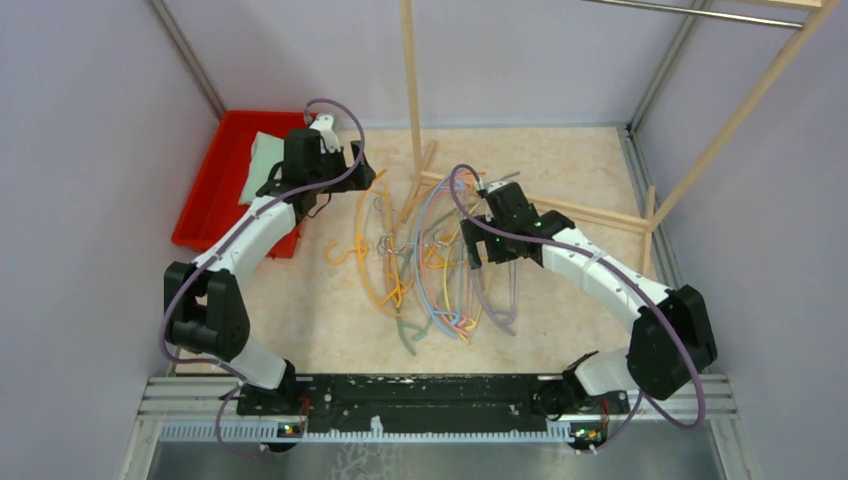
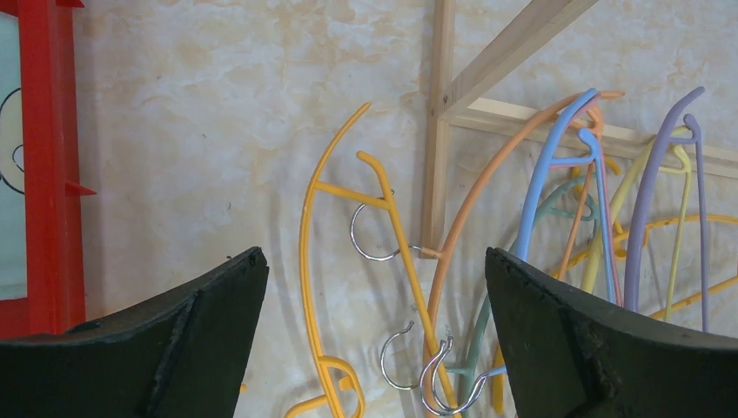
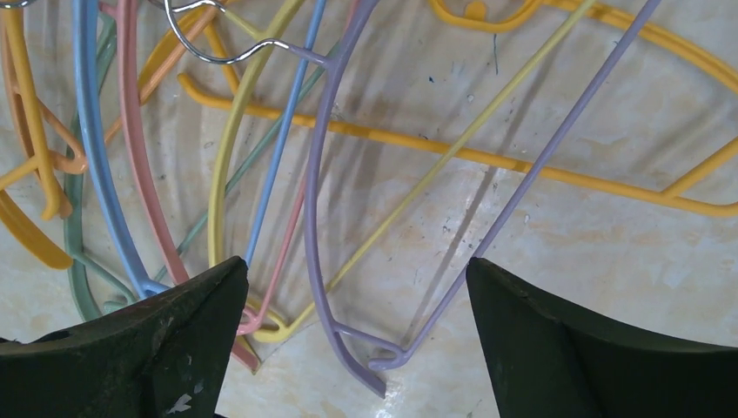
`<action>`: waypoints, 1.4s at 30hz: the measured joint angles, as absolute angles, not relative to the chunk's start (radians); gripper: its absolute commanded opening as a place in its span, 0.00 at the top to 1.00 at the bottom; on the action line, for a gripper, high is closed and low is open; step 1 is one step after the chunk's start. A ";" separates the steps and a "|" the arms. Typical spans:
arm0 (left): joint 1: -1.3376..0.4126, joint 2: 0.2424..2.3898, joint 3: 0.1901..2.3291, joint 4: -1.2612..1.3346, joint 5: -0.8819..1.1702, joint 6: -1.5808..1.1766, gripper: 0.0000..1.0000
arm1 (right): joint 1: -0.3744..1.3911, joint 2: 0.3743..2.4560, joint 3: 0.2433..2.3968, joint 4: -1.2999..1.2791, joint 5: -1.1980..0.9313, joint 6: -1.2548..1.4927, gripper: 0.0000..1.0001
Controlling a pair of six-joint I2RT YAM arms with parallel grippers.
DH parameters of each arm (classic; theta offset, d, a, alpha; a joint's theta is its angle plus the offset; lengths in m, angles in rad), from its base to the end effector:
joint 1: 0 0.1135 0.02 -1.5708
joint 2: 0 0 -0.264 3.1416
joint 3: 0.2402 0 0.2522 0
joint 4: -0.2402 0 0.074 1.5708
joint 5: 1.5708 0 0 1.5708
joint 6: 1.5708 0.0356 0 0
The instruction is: Organize the hangers
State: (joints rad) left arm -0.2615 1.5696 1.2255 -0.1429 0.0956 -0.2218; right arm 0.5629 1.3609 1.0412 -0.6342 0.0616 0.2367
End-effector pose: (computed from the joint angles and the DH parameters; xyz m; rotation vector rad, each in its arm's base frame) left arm 0.3539 -0.0982 0.3001 0.1011 2.0766 -0.3959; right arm 0.2378 0.1474 0.2623 -0.3877 2.5098 0.2429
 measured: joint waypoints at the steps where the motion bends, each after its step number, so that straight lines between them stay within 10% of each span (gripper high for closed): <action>1: -0.262 1.570 1.225 -0.143 0.096 -0.223 0.00 | 0.567 1.361 1.034 -0.631 0.061 0.237 0.01; 7: -0.262 1.570 1.225 -0.142 0.095 -0.229 0.00 | 0.579 1.335 0.960 -0.595 0.043 0.238 0.07; 12: -0.262 1.570 1.224 -0.142 0.096 -0.239 0.00 | 0.579 1.327 0.908 -0.545 -0.004 0.233 0.34; 37: -0.262 1.570 1.194 -0.149 0.051 -0.228 0.00 | 0.580 1.492 0.822 -0.397 -0.163 0.210 0.58; 42: -0.262 1.570 1.184 -0.155 0.045 -0.228 0.00 | 0.580 1.493 0.809 -0.375 -0.178 0.213 0.78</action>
